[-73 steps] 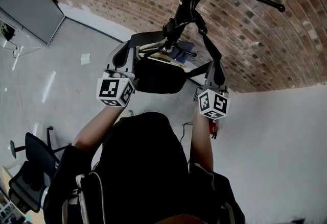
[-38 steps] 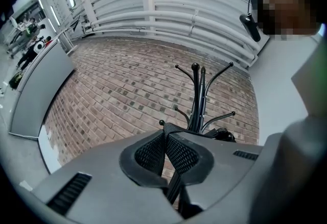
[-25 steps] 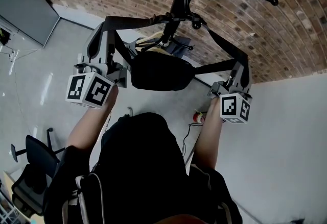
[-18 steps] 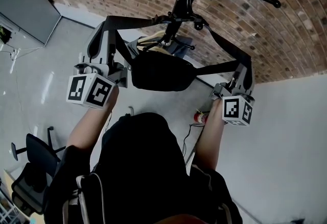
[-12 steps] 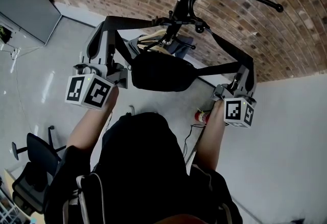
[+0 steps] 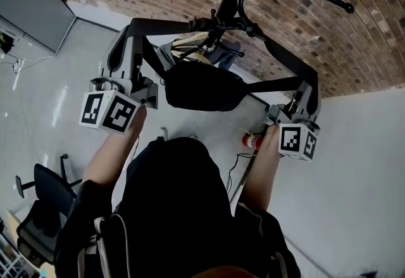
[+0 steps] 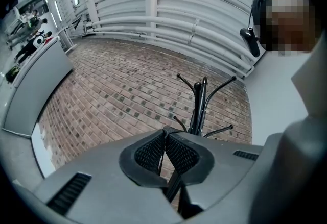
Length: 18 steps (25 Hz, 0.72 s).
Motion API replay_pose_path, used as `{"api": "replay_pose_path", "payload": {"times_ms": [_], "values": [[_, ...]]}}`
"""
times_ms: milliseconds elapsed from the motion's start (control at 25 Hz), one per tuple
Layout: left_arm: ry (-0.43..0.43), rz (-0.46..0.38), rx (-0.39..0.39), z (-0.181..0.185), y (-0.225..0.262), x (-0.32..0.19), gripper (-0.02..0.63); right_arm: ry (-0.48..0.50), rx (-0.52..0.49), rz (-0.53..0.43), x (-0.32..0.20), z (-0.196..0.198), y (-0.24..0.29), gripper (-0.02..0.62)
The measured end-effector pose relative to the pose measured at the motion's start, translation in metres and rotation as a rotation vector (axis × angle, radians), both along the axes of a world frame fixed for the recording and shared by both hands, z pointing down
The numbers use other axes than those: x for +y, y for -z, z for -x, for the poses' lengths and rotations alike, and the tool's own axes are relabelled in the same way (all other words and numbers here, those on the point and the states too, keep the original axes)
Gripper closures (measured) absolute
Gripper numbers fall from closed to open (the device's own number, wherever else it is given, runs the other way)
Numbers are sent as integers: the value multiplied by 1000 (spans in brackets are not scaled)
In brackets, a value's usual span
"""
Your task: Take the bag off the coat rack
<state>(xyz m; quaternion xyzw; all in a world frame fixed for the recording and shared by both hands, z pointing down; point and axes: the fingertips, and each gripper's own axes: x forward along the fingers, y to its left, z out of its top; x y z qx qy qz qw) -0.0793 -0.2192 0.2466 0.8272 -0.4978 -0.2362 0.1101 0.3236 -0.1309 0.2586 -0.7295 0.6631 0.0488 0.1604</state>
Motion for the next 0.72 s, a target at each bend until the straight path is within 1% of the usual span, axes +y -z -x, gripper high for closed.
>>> {"api": "replay_pose_path", "payload": {"times_ms": [200, 360, 560, 720], "values": [[-31, -30, 18, -1, 8, 5, 583, 1, 3, -32, 9, 9, 14, 575], [-49, -26, 25, -3, 6, 9, 583, 20, -26, -52, 14, 12, 17, 575], [-91, -41, 36, -8, 10, 13, 583, 41, -60, -99, 22, 21, 29, 575], [-84, -65, 50, -3, 21, 17, 583, 31, -65, -140, 31, 20, 42, 575]]}}
